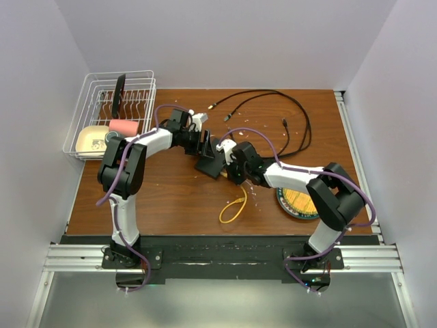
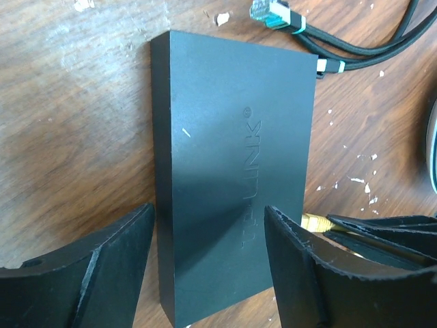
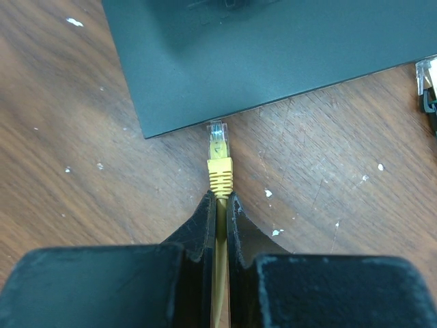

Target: Insert the plug into the switch port

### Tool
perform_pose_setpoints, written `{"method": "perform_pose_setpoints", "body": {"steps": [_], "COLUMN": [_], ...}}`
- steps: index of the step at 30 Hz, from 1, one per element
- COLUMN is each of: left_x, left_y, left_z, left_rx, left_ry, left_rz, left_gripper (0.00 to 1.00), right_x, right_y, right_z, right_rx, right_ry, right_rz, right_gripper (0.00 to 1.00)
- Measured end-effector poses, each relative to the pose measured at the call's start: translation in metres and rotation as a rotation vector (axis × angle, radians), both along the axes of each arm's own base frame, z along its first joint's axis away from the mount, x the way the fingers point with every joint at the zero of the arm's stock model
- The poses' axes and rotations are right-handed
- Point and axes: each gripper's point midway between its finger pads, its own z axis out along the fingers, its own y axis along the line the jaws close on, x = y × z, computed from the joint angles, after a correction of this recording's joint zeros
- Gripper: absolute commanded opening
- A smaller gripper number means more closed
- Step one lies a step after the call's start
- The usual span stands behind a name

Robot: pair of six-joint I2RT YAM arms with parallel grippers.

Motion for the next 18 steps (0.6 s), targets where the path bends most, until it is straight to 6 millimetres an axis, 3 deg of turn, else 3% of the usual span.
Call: {"method": "perform_pose_setpoints", "body": {"steps": [10, 18], "left_x": [-0.001, -0.002], "left_y": [0.000, -0.001], "left_z": [-0.001, 0.000], "left_rx": [0.001, -0.006], "left_ry": [0.003, 0.008], "left_rz": [0.000, -0.002], "left_gripper": [0.70, 0.70], "right_x": [0.000, -0.002], "right_y": [0.007, 0.012], "right_z": [0.024, 0.025], "right_rx": [0.069, 0.085], "right_ry": [-0.031, -0.026], "right_rz": [0.003, 0.017], "right_gripper": [0.00, 0.00]}}
